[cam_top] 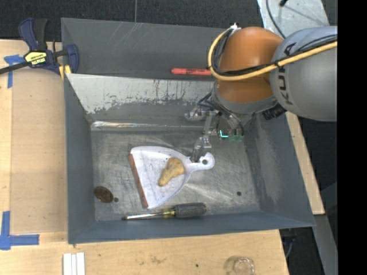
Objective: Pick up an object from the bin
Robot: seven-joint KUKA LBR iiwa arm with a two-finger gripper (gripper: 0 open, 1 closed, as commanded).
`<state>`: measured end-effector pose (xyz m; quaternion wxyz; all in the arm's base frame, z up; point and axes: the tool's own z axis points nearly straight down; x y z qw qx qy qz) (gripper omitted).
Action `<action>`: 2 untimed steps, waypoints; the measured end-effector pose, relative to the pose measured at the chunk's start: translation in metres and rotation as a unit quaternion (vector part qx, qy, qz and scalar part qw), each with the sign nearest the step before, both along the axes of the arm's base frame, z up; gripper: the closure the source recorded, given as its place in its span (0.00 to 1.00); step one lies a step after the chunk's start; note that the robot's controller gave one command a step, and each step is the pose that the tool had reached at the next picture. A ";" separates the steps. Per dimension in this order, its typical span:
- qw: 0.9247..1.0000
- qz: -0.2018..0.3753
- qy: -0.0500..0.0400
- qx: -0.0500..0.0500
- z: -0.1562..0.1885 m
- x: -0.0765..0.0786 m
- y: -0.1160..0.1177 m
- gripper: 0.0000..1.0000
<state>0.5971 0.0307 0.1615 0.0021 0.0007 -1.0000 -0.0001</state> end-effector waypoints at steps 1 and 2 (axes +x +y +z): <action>1.000 0.000 -0.004 0.000 0.004 0.002 0.000 0.00; 1.000 0.016 -0.008 0.000 -0.037 0.001 -0.002 0.00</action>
Offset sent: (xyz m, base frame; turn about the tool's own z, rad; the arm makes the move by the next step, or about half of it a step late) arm -0.0066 -0.0055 -0.0915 -0.0686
